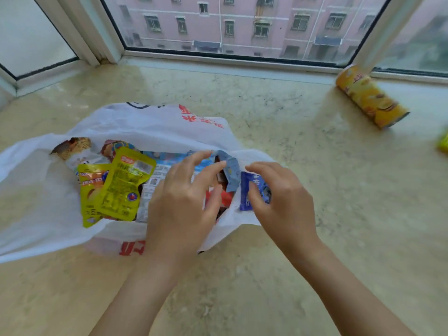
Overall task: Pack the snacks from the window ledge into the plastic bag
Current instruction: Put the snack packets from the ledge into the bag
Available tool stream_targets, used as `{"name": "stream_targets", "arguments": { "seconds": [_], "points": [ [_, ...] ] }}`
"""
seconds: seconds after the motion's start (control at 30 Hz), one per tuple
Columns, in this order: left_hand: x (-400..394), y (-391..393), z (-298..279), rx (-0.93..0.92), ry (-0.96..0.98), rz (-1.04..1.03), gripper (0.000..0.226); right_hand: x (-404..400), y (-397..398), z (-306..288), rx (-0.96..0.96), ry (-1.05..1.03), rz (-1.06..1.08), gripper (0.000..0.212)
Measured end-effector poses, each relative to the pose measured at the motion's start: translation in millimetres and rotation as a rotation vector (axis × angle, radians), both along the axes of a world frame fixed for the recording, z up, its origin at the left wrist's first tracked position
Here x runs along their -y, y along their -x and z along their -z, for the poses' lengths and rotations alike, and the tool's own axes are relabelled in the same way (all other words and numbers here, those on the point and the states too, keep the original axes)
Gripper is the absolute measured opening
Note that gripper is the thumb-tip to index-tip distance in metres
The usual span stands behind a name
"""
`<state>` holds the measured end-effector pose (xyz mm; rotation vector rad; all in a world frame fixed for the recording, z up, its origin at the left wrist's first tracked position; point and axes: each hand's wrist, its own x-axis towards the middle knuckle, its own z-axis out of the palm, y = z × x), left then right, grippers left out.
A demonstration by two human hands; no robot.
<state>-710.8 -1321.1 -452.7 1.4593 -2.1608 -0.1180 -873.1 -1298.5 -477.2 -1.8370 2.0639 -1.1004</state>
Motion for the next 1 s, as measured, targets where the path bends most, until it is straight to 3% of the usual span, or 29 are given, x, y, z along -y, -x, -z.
{"name": "stream_targets", "arguments": {
  "seconds": [0.27, 1.0],
  "points": [
    [10.0, 112.1, 14.2, 0.053, -0.022, 0.181, 0.039, -33.5, 113.6, 20.3, -0.156, -0.002, 0.157, 0.03],
    [-12.9, 375.3, 81.2, 0.185, -0.063, 0.474, 0.058, -117.3, 351.4, 76.2, -0.261, -0.114, 0.429, 0.034]
  ]
}}
